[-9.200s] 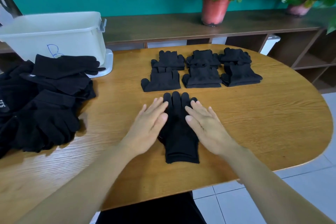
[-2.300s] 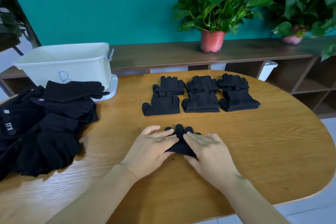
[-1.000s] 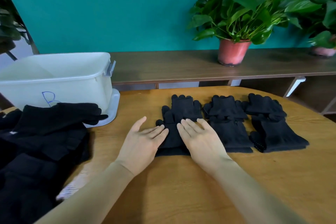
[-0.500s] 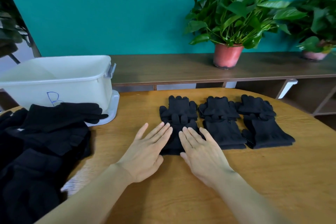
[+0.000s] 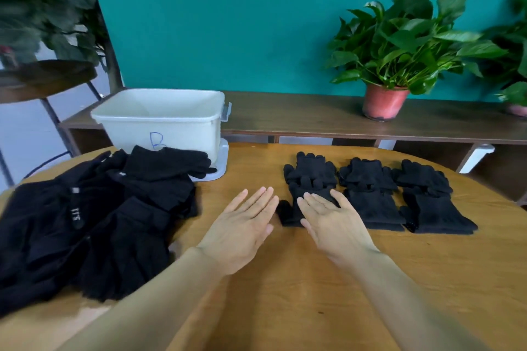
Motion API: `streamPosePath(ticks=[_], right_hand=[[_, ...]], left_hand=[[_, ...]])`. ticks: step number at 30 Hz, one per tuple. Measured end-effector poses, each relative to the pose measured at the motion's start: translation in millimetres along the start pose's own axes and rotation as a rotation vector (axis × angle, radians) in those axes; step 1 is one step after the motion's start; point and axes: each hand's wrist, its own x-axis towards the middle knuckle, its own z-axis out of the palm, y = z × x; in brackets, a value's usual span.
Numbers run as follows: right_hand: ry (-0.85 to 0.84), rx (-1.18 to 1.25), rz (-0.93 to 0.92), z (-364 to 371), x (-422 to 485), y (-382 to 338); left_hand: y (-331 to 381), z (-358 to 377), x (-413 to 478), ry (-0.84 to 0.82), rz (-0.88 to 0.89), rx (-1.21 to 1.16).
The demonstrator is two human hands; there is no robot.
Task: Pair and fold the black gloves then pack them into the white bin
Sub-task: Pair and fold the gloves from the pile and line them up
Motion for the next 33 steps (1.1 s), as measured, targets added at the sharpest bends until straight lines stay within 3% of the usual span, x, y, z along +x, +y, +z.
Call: streamPosePath(ticks=[8, 16, 25, 29, 33], right_hand=[[0.123, 0.07, -0.114, -34, 27, -85], [0.119, 0.159, -0.182, -36, 40, -163], [0.116, 0.185, -0.165, -21, 100, -181], [0.101, 0.196, -0.167, -9, 141, -187], [-0.005, 0.217, -0.163, 9, 176, -191]], left_hand=[[-13, -42, -112, 0.046, -0.143, -0.016], [-48, -52, -187, 0.053, -0.283, 0.064], [-113, -76, -155, 0.098, -0.325, 0.115], [-156, -71, -127, 0.232, -0.311, 0.086], [-186, -66, -99, 0.215, -0.39, 0.103]])
